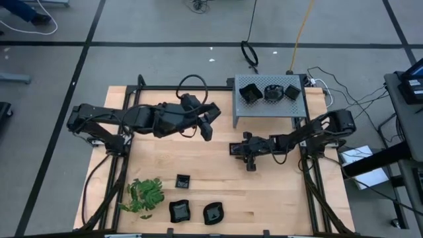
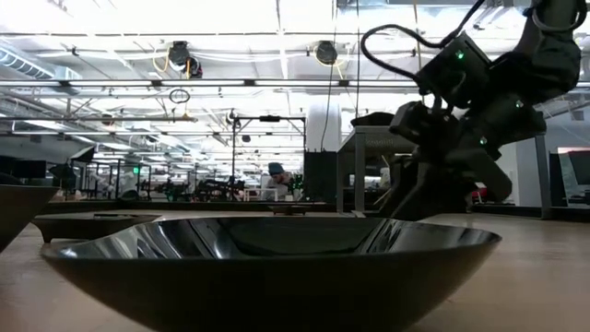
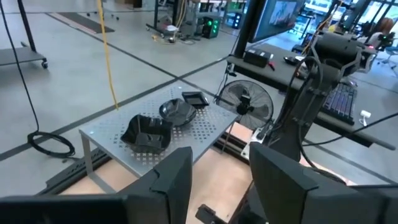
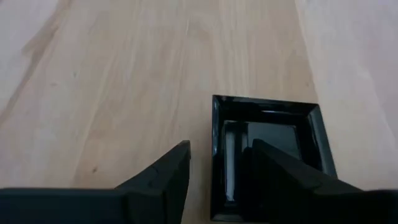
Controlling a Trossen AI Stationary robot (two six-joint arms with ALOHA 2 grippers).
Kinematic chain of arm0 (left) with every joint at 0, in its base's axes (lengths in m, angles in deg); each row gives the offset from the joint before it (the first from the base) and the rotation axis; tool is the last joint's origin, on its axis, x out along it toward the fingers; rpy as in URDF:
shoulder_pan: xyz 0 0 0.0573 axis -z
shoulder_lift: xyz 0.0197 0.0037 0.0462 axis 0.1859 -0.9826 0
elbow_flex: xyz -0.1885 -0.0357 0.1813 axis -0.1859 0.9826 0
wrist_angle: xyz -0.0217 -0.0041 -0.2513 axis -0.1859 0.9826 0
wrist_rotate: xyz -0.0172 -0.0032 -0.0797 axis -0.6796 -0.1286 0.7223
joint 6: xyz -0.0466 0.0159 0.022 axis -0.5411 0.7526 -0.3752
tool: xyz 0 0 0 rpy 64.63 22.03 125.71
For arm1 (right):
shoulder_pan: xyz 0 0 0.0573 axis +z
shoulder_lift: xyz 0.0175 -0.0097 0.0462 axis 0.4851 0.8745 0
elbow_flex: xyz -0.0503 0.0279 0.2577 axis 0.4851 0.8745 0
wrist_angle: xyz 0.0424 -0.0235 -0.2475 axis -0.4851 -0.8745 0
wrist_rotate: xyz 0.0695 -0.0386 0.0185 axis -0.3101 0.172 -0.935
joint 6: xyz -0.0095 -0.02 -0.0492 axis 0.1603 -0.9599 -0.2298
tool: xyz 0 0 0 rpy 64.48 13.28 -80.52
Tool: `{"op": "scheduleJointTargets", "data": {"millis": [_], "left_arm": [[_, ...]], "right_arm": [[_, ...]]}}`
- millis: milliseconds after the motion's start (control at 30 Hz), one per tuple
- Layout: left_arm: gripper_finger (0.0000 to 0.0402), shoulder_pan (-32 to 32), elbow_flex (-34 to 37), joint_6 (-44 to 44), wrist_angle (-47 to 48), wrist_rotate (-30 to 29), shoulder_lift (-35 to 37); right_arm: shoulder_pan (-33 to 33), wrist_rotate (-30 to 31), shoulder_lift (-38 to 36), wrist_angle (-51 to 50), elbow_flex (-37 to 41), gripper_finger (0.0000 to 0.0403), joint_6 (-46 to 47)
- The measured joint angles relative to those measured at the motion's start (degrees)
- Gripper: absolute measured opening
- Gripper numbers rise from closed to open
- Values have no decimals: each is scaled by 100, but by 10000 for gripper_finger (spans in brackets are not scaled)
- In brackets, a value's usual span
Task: Pick & Place Mini shaped plates
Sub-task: Stack the black square plate on top of the black square plate on the shelf
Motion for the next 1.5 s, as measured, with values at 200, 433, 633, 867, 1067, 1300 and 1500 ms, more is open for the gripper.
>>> {"op": "scheduleJointTargets", "data": {"millis": [200, 433, 633, 867, 1067, 1300, 1500], "left_arm": [[163, 67, 0, -1, 16, 1, 0], [163, 110, 0, 62, 19, 2, 0], [163, 108, 0, 88, 21, 2, 0], [163, 108, 0, 106, 36, 4, 0], [163, 109, 0, 106, 72, 4, 0], [163, 109, 0, 106, 75, 7, 0], [163, 98, 0, 109, 73, 7, 0]], "right_arm": [[2, 32, 132, 59, -11, 140, 149], [2, 152, 71, 47, -2, 58, 164], [2, 154, 2, 114, 9, 8, 204], [2, 106, -1003, 109, 20, 2, 376], [0, -78, -2372, 137, 20, 1, 374], [-162, 400, -4014, 13, 7, 1, 370], [-962, 949, -5093, -2592, -804, 1, 121]]}}
